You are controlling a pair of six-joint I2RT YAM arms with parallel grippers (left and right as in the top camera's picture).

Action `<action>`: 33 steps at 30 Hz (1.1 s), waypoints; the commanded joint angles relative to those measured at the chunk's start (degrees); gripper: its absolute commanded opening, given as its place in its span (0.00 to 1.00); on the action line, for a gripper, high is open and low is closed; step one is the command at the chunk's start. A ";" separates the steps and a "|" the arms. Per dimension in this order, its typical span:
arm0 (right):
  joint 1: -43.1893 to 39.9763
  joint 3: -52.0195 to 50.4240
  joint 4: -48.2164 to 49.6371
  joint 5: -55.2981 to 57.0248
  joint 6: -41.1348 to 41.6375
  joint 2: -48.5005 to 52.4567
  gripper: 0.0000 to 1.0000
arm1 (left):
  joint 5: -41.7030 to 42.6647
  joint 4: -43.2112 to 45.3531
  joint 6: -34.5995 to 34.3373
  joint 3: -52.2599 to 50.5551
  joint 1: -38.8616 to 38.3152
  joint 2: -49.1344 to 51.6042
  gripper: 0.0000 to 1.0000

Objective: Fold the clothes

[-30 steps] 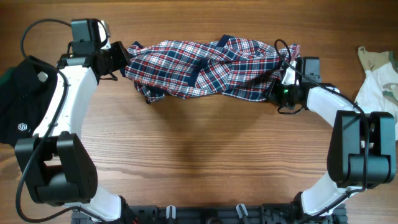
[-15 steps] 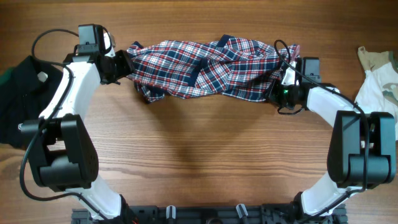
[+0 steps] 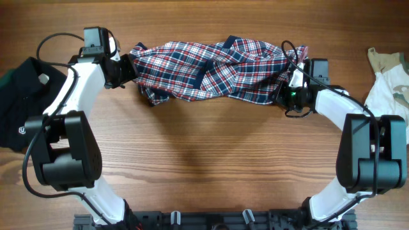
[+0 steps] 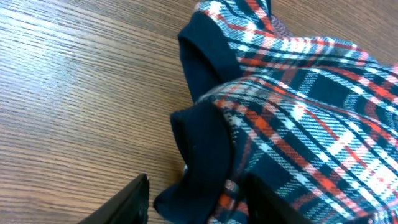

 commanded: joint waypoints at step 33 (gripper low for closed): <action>0.28 31.78 -28.68 8.17 -15.89 -19.28 0.04 | 10.36 0.37 0.63 16.15 0.79 -16.39 0.04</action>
